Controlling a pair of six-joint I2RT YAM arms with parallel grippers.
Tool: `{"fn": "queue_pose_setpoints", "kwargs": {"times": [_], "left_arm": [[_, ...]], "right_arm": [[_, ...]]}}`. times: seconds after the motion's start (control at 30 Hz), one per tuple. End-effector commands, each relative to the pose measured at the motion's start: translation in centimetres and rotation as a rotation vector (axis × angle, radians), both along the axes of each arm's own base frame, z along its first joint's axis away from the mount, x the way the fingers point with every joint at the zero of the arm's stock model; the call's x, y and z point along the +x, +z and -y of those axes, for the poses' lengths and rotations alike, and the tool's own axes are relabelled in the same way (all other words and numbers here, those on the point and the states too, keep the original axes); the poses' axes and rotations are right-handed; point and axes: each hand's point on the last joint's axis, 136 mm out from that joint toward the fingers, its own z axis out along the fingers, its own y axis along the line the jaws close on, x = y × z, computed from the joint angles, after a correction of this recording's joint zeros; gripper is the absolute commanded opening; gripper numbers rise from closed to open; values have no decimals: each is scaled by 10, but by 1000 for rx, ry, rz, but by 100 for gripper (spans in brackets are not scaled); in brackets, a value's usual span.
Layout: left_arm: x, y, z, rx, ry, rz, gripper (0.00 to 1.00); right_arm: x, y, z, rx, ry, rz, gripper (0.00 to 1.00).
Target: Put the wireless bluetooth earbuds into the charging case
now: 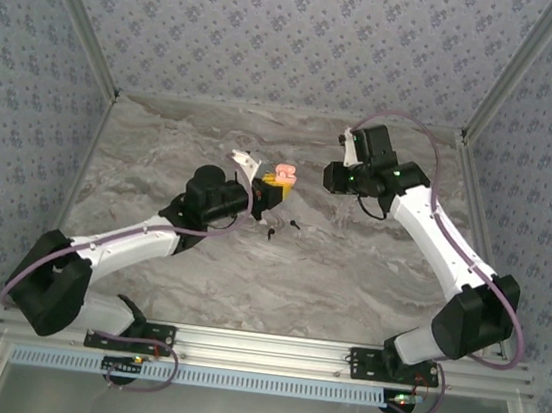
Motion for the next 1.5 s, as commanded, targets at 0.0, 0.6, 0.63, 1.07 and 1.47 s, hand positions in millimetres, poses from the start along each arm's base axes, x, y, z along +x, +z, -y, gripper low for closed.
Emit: {"fn": "queue_pose_setpoints", "kwargs": {"times": [0.0,0.6,0.63,1.07,1.47], "left_arm": [[0,9,4,-49,-1,33,14],[0,-10,19,-36,-25,-10,14],[1,-10,19,-37,-27,-8,14],[-1,-4,25,-64,-52,-18,14],[-3,1,27,-82,-71,-23,14]], "right_arm": [[-5,31,-12,49,60,81,22],[-17,73,-53,149,176,190,23],[-18,74,-54,152,180,194,23],[-14,70,-66,157,183,192,23],[-14,66,-73,161,191,183,23]]}}
